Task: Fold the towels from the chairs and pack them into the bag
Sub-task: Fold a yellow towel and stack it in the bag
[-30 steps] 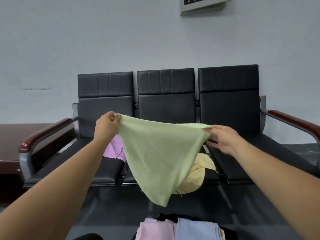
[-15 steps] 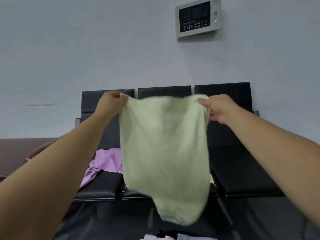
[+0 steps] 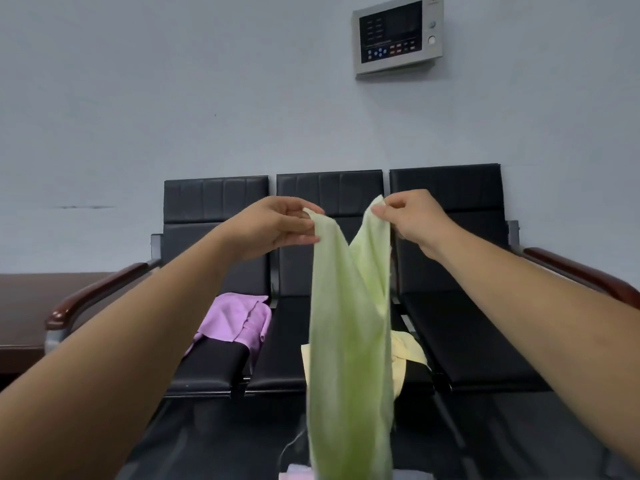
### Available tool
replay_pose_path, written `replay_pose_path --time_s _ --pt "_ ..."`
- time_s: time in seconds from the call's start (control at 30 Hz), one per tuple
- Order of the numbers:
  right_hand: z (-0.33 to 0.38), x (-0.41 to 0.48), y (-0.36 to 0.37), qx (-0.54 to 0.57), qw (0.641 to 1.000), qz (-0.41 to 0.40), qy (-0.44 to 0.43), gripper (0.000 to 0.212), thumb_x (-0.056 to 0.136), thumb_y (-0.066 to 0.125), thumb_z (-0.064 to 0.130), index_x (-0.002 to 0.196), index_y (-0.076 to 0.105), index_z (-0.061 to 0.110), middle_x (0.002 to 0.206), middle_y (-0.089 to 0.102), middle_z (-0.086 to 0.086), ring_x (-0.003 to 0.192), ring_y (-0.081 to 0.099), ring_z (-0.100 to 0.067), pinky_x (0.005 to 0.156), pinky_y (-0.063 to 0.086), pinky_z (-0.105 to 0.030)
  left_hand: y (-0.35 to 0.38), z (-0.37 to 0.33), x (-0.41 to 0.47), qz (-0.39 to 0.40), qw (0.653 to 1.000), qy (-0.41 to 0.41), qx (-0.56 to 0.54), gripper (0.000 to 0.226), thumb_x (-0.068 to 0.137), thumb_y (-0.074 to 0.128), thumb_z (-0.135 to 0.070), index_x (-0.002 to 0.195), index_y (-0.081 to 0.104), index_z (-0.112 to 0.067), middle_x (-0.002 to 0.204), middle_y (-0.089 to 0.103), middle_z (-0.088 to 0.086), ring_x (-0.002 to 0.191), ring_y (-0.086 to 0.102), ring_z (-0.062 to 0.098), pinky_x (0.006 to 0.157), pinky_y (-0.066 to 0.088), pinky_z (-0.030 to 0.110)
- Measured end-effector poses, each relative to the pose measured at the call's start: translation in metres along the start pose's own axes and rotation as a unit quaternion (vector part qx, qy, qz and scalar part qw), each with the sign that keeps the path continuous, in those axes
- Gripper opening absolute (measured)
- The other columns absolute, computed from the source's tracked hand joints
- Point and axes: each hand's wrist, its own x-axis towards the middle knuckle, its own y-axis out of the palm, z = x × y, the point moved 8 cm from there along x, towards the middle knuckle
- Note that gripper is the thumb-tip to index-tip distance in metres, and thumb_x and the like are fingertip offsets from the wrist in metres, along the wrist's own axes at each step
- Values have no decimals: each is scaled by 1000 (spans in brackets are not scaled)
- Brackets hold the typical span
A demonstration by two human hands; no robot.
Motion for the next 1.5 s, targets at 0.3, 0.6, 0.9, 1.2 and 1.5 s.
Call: replay_pose_path --time_s 0.3,0.6,0.9,1.2,1.5 --pt "-1 -15 35 76 995 58 -13 16 96 63 1 106 69 12 73 67 -12 61 66 -17 63 58 -31 19 -17 10 -58 933 97 341 18 96 68 -36 82 69 -24 73 54 -10 60 45 1 60 37 13" --pt "3 -26 68 45 981 182 -49 16 93 74 19 99 79 5 96 75 -22 82 71 -32 81 61 -37 19 -1 17 -82 942 79 316 31 90 70 -46 72 68 -21 65 55 -17 59 46 1 59 36 15" --pt "-10 -12 41 216 971 104 15 18 97 65 10 98 73 -7 76 68 -6 66 58 -17 68 54 -31 35 70 -5 122 954 -94 257 17 90 74 -38 77 77 -27 83 71 -11 82 65 7 94 44 26" --pt "-69 0 2 138 987 -8 85 20 95 67 13 101 73 -5 100 77 -13 96 73 -30 98 56 -45 -8 73 3 -66 993 -31 88 12 97 65 -15 90 64 -5 91 76 9 88 73 22 85 60 29" --pt "-83 2 10 247 956 30 152 37 84 77 -1 119 66 -6 111 75 -18 101 74 -27 85 60 -34 -23 52 10 -206 971 58 109 14 95 69 -19 108 66 -16 94 74 12 83 71 16 79 60 33"
